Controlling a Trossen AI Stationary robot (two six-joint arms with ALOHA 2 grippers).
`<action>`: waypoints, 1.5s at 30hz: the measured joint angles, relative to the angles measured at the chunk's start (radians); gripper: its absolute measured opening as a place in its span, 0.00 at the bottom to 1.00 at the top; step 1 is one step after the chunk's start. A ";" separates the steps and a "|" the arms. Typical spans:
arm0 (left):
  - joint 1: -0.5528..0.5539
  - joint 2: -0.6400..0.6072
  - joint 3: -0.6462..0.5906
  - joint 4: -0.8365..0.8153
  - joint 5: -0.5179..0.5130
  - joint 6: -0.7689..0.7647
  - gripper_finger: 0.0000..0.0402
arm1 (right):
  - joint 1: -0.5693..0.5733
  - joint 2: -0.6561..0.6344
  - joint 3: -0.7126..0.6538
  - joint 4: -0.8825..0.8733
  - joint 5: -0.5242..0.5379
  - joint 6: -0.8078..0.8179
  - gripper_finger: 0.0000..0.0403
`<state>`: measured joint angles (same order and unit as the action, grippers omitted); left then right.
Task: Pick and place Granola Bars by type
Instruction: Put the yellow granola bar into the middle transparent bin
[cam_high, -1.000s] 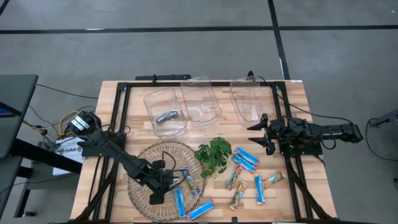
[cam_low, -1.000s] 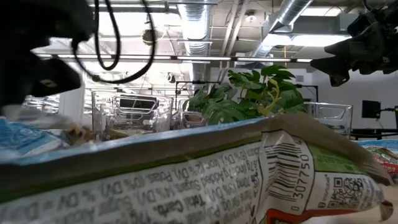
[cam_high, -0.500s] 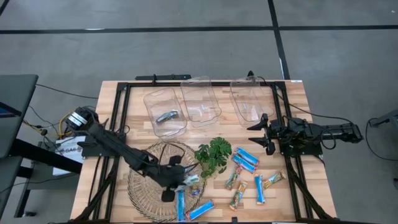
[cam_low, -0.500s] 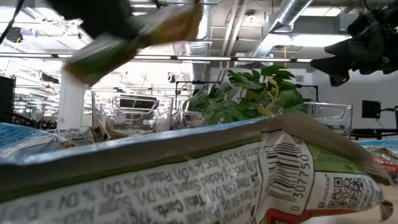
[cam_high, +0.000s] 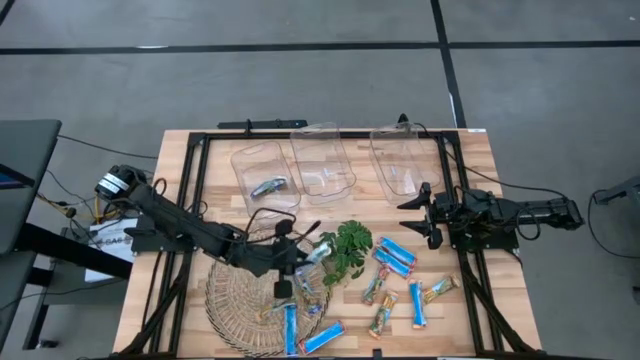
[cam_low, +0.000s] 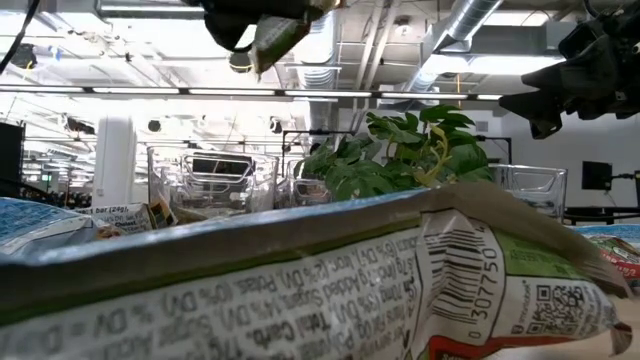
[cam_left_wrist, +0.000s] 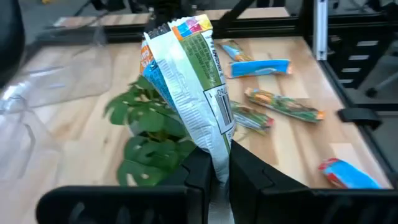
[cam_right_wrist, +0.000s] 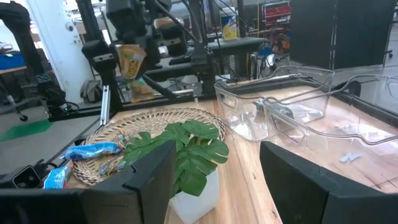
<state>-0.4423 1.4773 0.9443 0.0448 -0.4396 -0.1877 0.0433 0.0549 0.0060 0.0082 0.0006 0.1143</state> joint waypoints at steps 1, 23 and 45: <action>0.005 0.000 0.000 -0.001 -0.006 0.010 0.08 | 0.000 0.000 0.000 0.000 0.000 0.000 0.56; 0.422 -0.005 0.001 0.200 -0.021 0.426 0.08 | 0.000 0.000 0.000 0.000 0.000 0.000 0.56; 0.754 0.038 0.012 0.145 0.196 0.414 0.08 | 0.000 0.000 0.000 0.000 0.000 0.000 0.56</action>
<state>0.3115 1.5149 0.9560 0.1895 -0.2439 0.2267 0.0433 0.0551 0.0059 0.0082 0.0006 0.1143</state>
